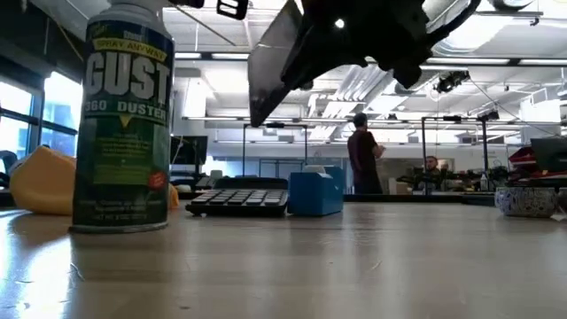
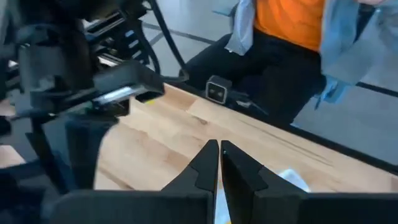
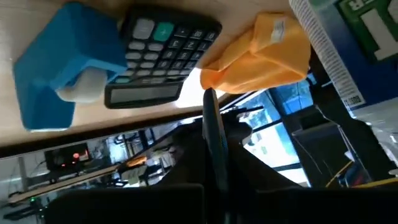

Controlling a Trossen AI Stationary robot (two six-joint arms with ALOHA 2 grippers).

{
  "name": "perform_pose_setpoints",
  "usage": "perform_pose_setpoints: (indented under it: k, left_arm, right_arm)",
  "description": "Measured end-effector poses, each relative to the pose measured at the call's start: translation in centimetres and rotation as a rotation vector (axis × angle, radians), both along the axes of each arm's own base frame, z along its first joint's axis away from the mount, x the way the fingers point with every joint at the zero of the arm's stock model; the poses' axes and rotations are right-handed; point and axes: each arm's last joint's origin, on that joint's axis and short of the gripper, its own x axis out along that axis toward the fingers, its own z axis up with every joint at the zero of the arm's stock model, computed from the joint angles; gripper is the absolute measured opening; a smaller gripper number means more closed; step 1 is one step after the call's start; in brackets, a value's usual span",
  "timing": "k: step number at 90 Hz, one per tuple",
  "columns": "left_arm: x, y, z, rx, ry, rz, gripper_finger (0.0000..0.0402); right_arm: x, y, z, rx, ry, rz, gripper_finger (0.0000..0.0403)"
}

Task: Apply microfiber cloth
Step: Wipe the tablet with the orange microfiber cloth

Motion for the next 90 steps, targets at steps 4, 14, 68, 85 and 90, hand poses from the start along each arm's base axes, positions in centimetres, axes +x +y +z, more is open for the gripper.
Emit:
perform_pose_setpoints:
  k: [4, 14, 68, 85, 90]
  left_arm:
    - [0.0, 0.0, 0.0, 0.004, 0.001, 0.004, 0.0]
    - [0.0, 0.3, -0.1, 0.005, 0.027, 0.041, 0.0]
    - [-3.2, 1.7, -0.4, -0.09, -0.101, 0.2, 0.0]
    - [-3.2, 0.5, -1.7, -0.092, -0.118, 0.176, 0.0]
    - [-3.1, 0.1, -1.8, -0.084, -0.115, 0.171, 0.0]
  right_arm:
    - [0.0, 0.0, 0.0, 0.004, 0.0, 0.0, 0.0]
    - [0.1, 0.0, 0.0, 0.022, -0.014, -0.007, 0.0]
    - [0.0, 0.0, 0.0, 0.07, -0.056, -0.046, 0.0]
    - [0.2, -0.1, 0.0, 0.048, -0.025, -0.009, 0.0]
    - [0.3, -0.1, 0.0, 0.054, -0.02, 0.003, 0.0]
